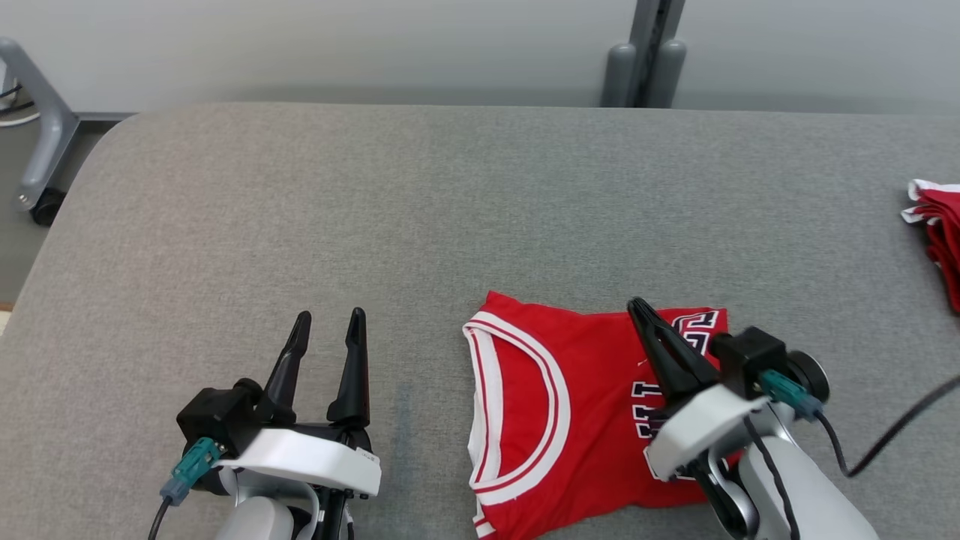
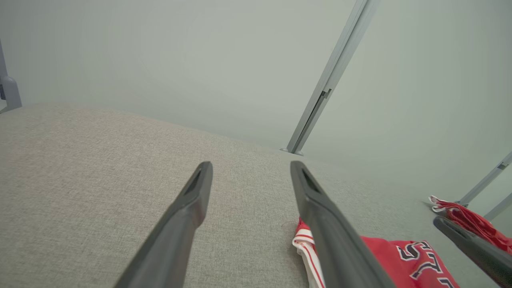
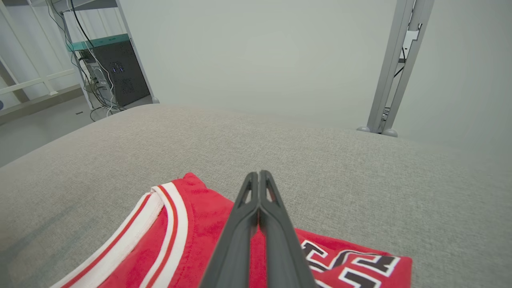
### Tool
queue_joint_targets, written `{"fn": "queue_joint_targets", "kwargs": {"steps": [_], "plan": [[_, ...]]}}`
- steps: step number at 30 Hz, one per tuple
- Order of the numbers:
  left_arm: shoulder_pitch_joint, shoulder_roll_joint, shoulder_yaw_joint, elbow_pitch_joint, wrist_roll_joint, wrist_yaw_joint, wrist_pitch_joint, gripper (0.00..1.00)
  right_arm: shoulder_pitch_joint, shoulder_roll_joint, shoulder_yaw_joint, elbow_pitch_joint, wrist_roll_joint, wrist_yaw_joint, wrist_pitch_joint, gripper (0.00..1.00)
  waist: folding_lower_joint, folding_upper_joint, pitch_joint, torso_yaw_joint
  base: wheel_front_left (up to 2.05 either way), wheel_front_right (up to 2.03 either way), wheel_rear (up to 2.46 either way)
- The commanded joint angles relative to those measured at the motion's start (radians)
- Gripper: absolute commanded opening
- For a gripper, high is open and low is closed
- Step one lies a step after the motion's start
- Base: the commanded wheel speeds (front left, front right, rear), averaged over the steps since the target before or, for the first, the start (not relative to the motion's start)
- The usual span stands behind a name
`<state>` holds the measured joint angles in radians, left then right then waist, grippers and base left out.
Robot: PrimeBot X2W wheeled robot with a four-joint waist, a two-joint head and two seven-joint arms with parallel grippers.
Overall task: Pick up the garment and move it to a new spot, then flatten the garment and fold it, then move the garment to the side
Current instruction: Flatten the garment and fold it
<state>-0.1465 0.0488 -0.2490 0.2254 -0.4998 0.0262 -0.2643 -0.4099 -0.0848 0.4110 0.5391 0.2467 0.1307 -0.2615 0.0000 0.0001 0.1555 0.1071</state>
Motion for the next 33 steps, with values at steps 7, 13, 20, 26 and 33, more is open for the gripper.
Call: {"fn": "queue_joint_targets", "kwargs": {"steps": [7,13,20,26,33], "plan": [[0.018,0.004,0.006,0.007,0.019,-0.005,0.000,1.00,0.144,0.001,-0.142,-0.097,-0.041,0.000,-0.005,0.00,0.0000,-0.0001,-0.028,-0.043,0.00,0.00,0.00],[0.036,0.004,0.017,0.008,0.035,-0.007,0.001,1.00,0.252,0.024,-0.307,-0.217,-0.075,0.000,-0.005,1.00,0.0000,-0.0001,-0.048,-0.062,0.00,0.00,0.00],[0.053,0.004,0.051,-0.007,0.065,-0.012,0.001,1.00,0.340,0.032,-0.425,-0.340,-0.095,0.000,-0.005,1.00,0.0000,-0.0001,-0.064,-0.075,0.00,0.00,0.00],[0.065,0.004,0.071,-0.012,0.085,-0.013,0.000,1.00,0.392,0.032,-0.458,-0.406,-0.061,0.000,-0.005,1.00,0.0000,-0.0001,-0.077,-0.087,0.00,0.00,0.00],[0.079,0.004,0.076,-0.018,0.095,-0.006,0.001,1.00,0.417,0.032,-0.450,-0.419,-0.045,0.000,-0.005,1.00,0.0000,-0.0001,-0.085,-0.104,0.00,0.00,0.00]]}}
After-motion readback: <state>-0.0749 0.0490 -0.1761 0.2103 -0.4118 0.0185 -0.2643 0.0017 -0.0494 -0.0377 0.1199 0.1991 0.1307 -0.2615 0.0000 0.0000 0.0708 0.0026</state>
